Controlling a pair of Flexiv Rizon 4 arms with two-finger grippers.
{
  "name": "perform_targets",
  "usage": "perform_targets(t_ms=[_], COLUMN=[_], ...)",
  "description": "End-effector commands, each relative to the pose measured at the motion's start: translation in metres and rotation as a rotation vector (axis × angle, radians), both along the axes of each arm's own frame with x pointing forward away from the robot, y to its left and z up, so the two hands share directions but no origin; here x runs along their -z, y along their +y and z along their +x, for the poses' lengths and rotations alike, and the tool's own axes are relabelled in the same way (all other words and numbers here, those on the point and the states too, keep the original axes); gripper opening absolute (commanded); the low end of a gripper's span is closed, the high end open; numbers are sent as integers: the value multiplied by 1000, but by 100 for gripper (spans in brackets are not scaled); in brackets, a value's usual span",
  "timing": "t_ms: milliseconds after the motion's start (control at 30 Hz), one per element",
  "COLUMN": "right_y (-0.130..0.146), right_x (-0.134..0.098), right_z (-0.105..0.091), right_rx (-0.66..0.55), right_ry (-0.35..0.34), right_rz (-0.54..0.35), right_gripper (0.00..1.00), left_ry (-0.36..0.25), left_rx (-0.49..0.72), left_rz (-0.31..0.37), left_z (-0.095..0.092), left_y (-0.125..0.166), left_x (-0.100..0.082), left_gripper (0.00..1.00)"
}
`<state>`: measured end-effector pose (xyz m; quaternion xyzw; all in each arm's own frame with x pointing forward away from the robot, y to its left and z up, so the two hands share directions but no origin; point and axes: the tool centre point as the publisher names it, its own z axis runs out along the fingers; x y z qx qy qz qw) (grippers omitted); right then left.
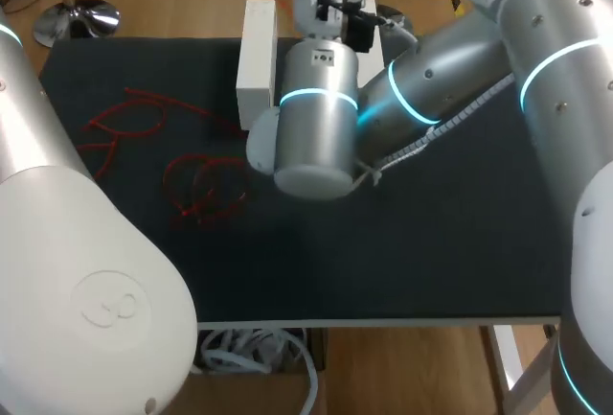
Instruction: Grab the tape and strap the tape.
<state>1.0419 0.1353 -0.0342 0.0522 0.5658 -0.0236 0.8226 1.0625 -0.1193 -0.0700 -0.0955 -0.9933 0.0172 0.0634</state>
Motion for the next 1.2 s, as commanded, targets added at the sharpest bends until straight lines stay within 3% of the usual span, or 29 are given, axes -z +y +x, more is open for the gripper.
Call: perform_targets(t_ms=[33,300,467,667,700,733,767,800,867,1200], right_y=[-19,-45,-47,-46,-47,-47,-46,-45,-43,-43], right_x=[-5,8,19,33,35,36,38,39,40,40], right_z=[7,32,39,47,48,48,49,50,49,49], right_rx=[-10,-96,-142,-182,-183,-188,-214,-230,-280,-280], right_ry=[31,229,304,378,386,393,406,411,436,436], right_rz=[27,177,176,212,212,214,210,214,234,234], right_gripper=[12,9,0,0,8,27,60,100,100,100], left_ry=[1,1,1,1,1,1,1,1,1,1], left_rx=[-1,-1,-1,-1,-1,-1,-1,-1,-1,-1], left_rz=[3,3,3,3,3,3,3,3,3,3], left_z=[0,0,0,0,0,0,0,0,0,0], left_y=[0,0,0,0,0,0,0,0,0,0], left_x=[-1,-1,-1,-1,-1,-1,-1,-1,-1,-1], left_gripper=[0,0,0,0,0,0,0,0,0,0])
